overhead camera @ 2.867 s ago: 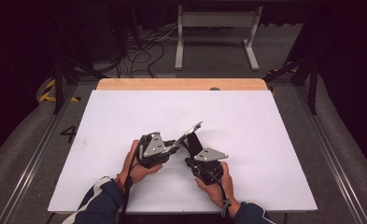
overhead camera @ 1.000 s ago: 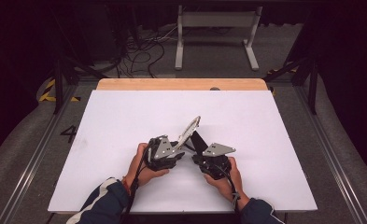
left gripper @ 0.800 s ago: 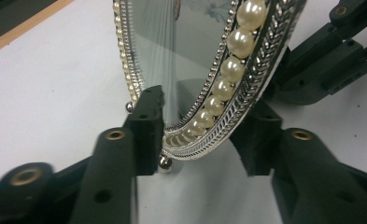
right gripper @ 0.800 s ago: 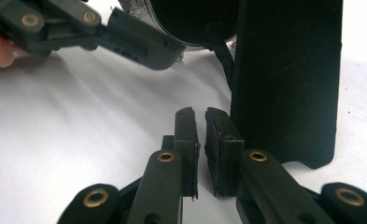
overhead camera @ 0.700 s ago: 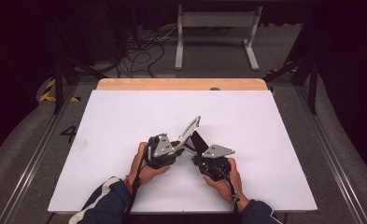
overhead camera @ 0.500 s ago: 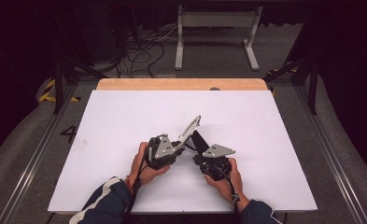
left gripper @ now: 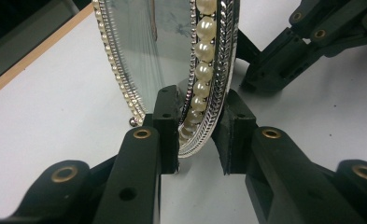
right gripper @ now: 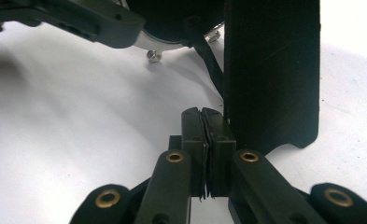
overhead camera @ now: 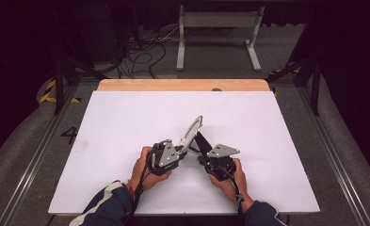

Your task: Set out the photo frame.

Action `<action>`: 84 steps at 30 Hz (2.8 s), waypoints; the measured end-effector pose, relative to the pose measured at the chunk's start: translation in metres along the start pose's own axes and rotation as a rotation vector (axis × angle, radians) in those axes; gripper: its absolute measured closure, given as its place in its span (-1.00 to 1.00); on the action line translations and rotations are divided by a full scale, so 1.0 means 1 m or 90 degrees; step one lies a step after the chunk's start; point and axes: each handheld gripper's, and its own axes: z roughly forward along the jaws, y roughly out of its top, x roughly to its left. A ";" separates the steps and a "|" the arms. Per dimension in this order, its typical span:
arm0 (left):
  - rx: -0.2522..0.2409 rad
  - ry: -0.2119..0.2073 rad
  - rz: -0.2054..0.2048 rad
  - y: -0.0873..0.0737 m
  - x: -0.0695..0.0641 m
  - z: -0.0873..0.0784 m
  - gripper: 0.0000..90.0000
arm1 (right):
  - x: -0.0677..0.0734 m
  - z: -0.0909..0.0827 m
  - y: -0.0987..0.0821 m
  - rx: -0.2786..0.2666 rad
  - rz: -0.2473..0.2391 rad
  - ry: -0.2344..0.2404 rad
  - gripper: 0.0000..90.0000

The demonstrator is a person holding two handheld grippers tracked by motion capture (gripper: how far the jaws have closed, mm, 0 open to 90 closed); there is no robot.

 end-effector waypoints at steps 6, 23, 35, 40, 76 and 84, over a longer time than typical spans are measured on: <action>-0.003 0.004 -0.003 0.002 -0.004 0.001 0.61 | -0.004 0.000 -0.001 0.000 0.000 -0.007 1.00; -0.014 -0.015 -0.025 0.001 -0.004 0.002 0.57 | -0.012 0.002 -0.001 -0.004 0.004 -0.019 1.00; -0.017 -0.027 -0.042 0.001 -0.001 0.003 0.54 | -0.014 0.002 -0.001 -0.004 0.005 -0.021 1.00; -0.024 -0.036 -0.034 0.001 0.000 0.000 0.48 | -0.015 0.002 -0.001 -0.003 0.009 -0.017 0.97; 0.005 -0.006 -0.082 -0.043 0.020 -0.067 -0.20 | 0.024 -0.010 0.018 -0.082 0.017 0.031 0.18; 0.032 0.007 -0.103 -0.065 0.013 -0.085 -0.42 | 0.026 -0.003 0.026 -0.095 0.031 0.031 0.02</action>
